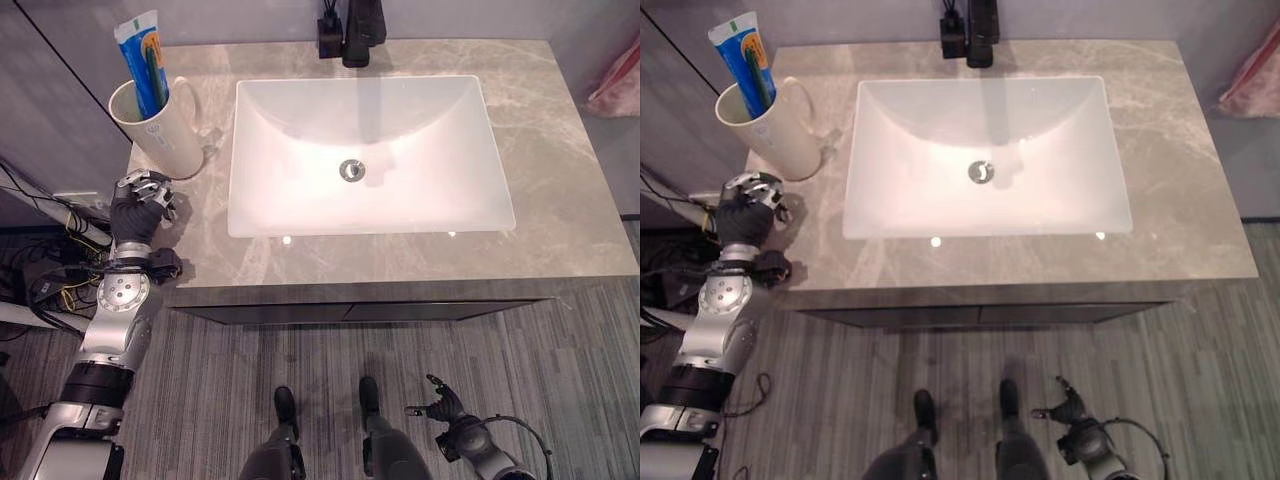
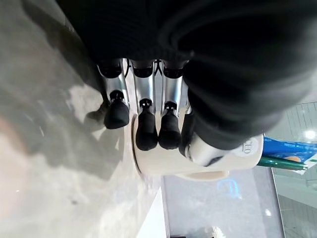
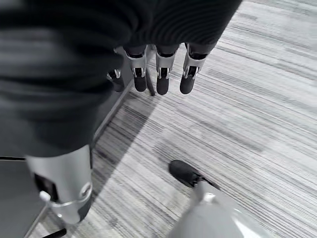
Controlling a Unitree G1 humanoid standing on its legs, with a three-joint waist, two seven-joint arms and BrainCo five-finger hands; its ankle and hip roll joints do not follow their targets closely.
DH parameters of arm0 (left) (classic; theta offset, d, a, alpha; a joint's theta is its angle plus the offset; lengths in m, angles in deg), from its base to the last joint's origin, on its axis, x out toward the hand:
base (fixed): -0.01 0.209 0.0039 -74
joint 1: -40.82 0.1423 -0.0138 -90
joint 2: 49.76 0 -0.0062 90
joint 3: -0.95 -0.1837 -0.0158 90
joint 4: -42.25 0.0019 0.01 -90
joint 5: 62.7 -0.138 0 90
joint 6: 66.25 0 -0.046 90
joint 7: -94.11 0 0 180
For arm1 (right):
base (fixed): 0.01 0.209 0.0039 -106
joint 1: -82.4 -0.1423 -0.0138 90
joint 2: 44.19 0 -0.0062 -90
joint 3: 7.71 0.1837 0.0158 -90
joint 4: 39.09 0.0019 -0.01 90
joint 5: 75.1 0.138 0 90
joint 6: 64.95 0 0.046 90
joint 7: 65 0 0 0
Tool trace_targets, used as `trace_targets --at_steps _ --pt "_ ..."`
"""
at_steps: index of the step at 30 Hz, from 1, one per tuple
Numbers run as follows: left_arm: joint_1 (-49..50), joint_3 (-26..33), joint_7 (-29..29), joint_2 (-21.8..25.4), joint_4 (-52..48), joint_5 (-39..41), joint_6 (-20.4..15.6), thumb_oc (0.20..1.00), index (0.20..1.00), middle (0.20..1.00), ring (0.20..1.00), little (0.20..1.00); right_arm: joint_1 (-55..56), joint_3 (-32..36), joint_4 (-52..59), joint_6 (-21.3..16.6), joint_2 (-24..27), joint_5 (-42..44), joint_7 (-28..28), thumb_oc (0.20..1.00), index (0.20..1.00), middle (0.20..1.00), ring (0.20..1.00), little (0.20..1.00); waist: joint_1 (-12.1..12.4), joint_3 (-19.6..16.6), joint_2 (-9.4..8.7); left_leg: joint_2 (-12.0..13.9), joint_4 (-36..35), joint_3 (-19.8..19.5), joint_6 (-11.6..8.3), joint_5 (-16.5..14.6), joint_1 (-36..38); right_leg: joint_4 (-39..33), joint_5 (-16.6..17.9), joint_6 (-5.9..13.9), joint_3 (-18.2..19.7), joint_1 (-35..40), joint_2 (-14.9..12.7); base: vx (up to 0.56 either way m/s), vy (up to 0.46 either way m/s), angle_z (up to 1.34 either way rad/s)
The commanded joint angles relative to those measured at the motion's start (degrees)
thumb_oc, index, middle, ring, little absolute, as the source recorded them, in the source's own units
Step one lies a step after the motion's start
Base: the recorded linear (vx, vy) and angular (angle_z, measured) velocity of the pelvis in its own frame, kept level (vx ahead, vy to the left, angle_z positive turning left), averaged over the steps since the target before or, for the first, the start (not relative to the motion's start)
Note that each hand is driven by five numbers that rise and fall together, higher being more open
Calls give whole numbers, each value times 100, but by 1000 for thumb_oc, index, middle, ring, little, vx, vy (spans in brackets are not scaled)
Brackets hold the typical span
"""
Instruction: Put brush and paste in cup on sink, flatten towel.
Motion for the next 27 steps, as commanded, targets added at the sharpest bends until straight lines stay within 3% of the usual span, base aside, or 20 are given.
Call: trace_targets --at_steps 1,27 --pt "-336 -119 -128 291 446 -14 -84 200 200 200 200 200 93 84 22 -71 28 50 -27 1000 1000 1000 1000 1000 -2 -71 -170 393 22 83 -402 -191 227 -9 382 501 27 -241 -678 0 0 0" --pt "-1537 -479 -407 835 1385 -43 -120 200 200 200 200 200 113 63 -47 -98 120 200 -56 1000 1000 1000 1000 1000 -101 4 -307 442 22 106 -410 -126 -32 -9 473 554 73 -538 -585 1 0 -2"
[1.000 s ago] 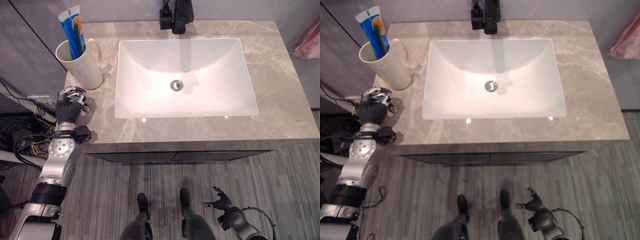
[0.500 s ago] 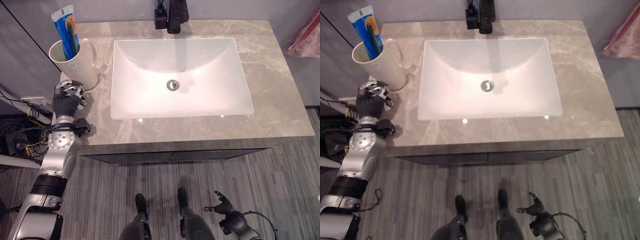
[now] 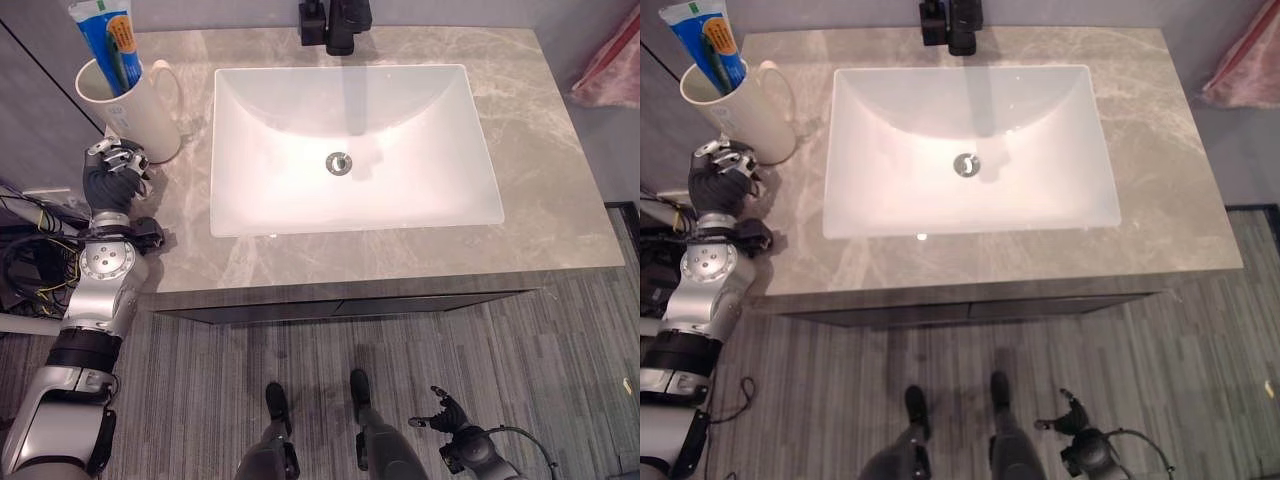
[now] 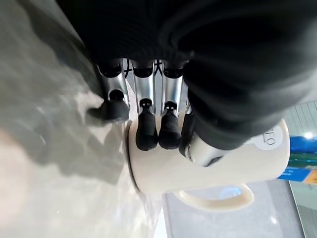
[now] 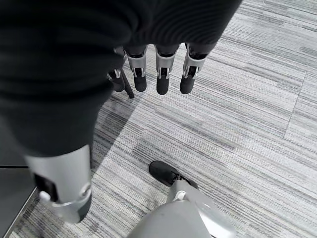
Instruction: Put brush and paste in cup on sink, flatten towel.
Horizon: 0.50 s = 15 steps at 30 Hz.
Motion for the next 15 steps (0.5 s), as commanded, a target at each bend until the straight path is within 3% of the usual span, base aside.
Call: trace_targets --at_steps 1,15 --pt "-496 -230 -63 385 423 -40 -54 200 200 200 200 200 16 74 48 -90 119 143 -54 1000 1000 1000 1000 1000 29 74 -97 415 24 -28 -405 -127 220 -8 420 553 -74 -216 -612 0 0 0" --pt "-1170 -532 -173 486 1167 31 13 200 200 200 200 200 -22 -99 188 -108 87 189 -47 1000 1000 1000 1000 1000 -53 90 -150 398 24 -16 -390 -144 113 -8 473 591 20 -354 -591 3 2 0"
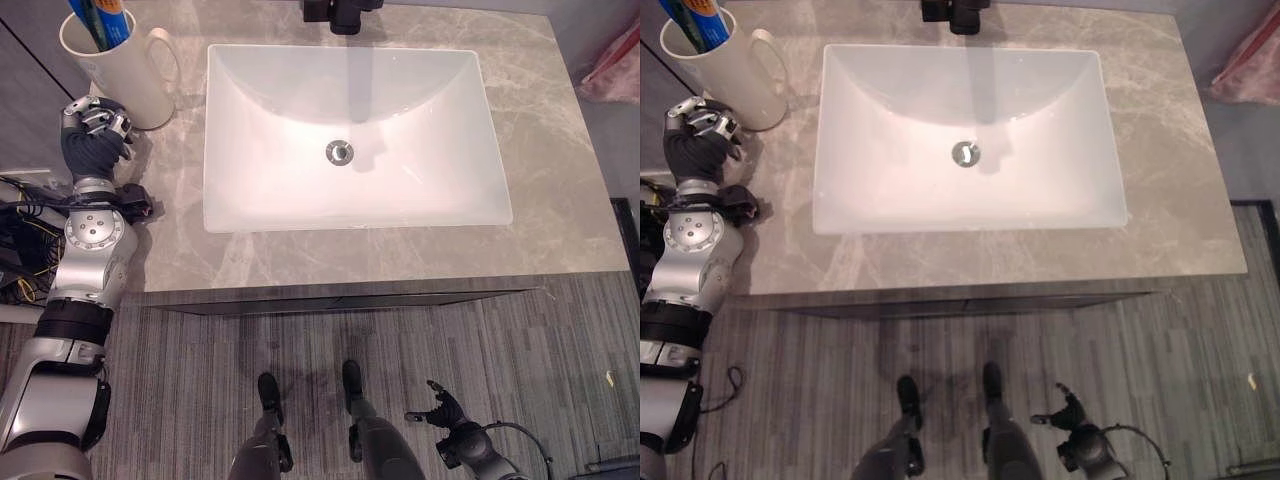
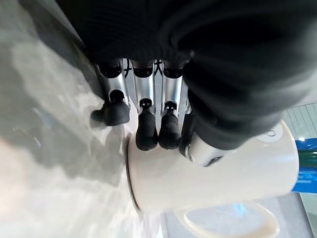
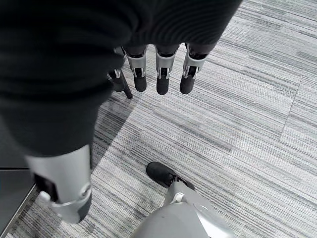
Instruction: Put brush and paste in cup on sink, flatten towel.
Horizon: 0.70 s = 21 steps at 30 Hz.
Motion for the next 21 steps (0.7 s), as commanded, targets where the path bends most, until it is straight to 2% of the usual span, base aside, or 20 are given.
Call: trace_targets --at_steps 1,8,13,19,21 --pt "-213 -203 -17 255 499 -9 62 200 200 200 200 200 -16 -60 -3 -99 87 140 -51 1000 1000 1000 1000 1000 -46 14 -25 360 24 -21 -380 -154 273 -9 462 598 34 -194 -630 16 10 -3" --pt "389 63 66 230 141 -98 63 200 200 200 200 200 41 -108 -110 -75 47 42 -2 1000 1000 1000 1000 1000 34 -96 6 370 24 2 -369 -234 509 -9 377 564 76 -29 -634 31 2 -2" --pt "1232 390 269 -48 -554 -188 23 200 200 200 200 200 -37 -57 -206 -30 75 -90 82 1000 1000 1000 1000 1000 150 -244 105 366 24 -50 -378 -298 739 -9 271 508 -12 271 -679 39 -35 0" --pt "1474 433 452 -100 -752 -182 25 200 200 200 200 200 -44 3 -81 -25 167 -158 113 1000 1000 1000 1000 1000 178 -313 182 365 24 -48 -393 -324 873 -9 228 495 -91 427 -691 6 -9 4" --pt "1550 494 507 -217 -739 117 -14 200 200 200 200 200 -21 18 43 -64 210 -183 102 1000 1000 1000 1000 1000 179 -319 217 370 24 -38 -398 -323 906 -9 230 487 -101 457 -694 0 0 0"
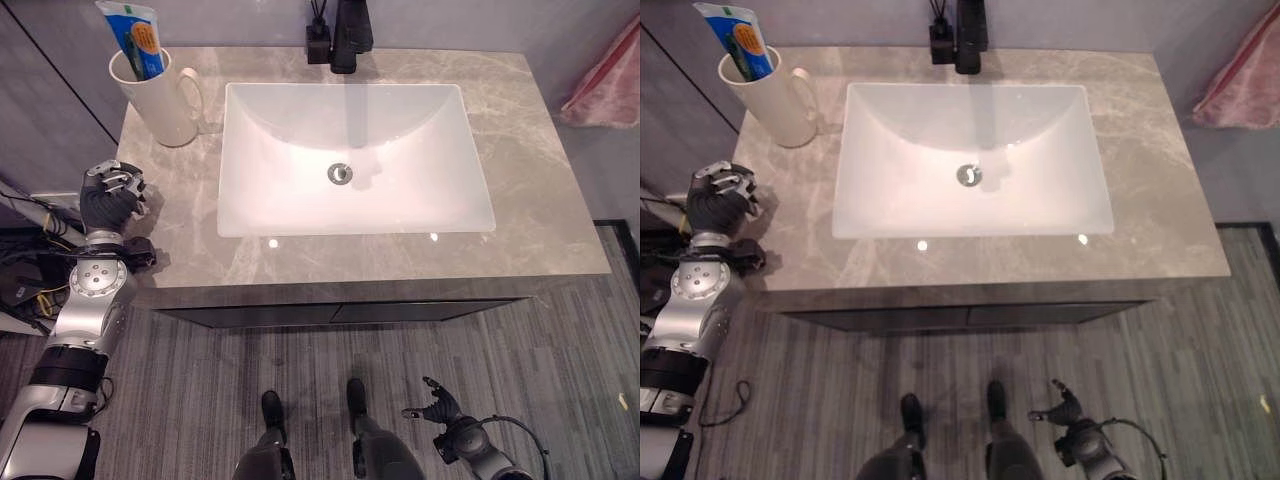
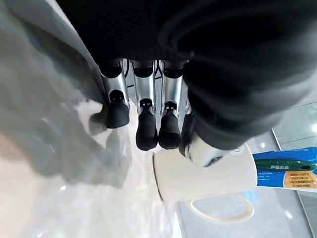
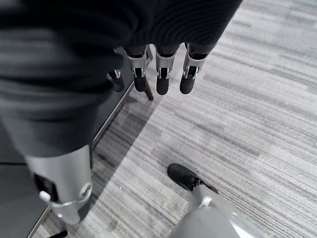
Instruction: Put brush and paste in cup on sink, flatten towel.
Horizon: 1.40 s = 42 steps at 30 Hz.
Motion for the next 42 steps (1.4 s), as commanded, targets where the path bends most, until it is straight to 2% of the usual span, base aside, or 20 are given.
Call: trace_targets --at_steps 1,13,16,23,24,26,31,42 --pt "-317 54 174 -129 222 286 -221 200 200 200 200 200 150 99 204 -120 242 -64 25 1000 1000 1000 1000 1000 -18 -211 53 336 46 -5 -372 -292 378 37 268 531 -94 -74 -710 0 0 0" --pt "-775 -132 134 -144 945 367 -181 200 200 200 200 200 259 109 212 -151 318 -88 -10 1000 1000 1000 1000 1000 -176 -191 220 355 46 132 -393 -282 395 37 295 533 32 -192 -679 2 2 -1" --pt "-1067 -184 -103 9 1179 -176 -76 200 200 200 200 200 266 187 195 -161 327 20 -65 1000 1000 1000 1000 1000 -242 -140 221 362 46 181 -388 -288 376 37 301 542 97 -265 -653 8 5 -15" --pt "-1503 -267 -224 69 1545 -263 -60 200 200 200 200 200 364 247 11 -181 301 78 -120 1000 1000 1000 1000 1000 -328 -112 98 360 46 252 -373 -257 253 37 363 559 207 -468 -624 1 -1 -9" --pt "-1870 -448 -311 307 1754 -522 38 200 200 200 200 200 344 300 26 -193 241 305 -104 1000 1000 1000 1000 1000 -384 -65 63 380 46 281 -372 -261 217 37 380 572 244 -535 -599 7 -2 -12" --pt "-2208 -612 -288 556 2077 -547 90 200 200 200 200 200 338 223 50 -230 196 359 -81 1000 1000 1000 1000 1000 -403 -41 -22 411 46 302 -374 -236 141 37 410 586 286 -630 -568 7 1 -16" --pt "-2680 -846 -363 765 2362 -619 113 200 200 200 200 200 284 151 -14 -236 149 412 -74 1000 1000 1000 1000 1000 -407 5 -143 421 46 294 -366 -212 32 37 464 602 354 -755 -518 13 10 -8" --pt "-3340 -1187 -406 827 2689 -509 70 200 200 200 200 200 210 -31 -54 -289 147 418 -60 1000 1000 1000 1000 1000 -408 123 -249 415 46 172 -355 -148 -215 37 502 627 299 -911 -506 1 1 0"
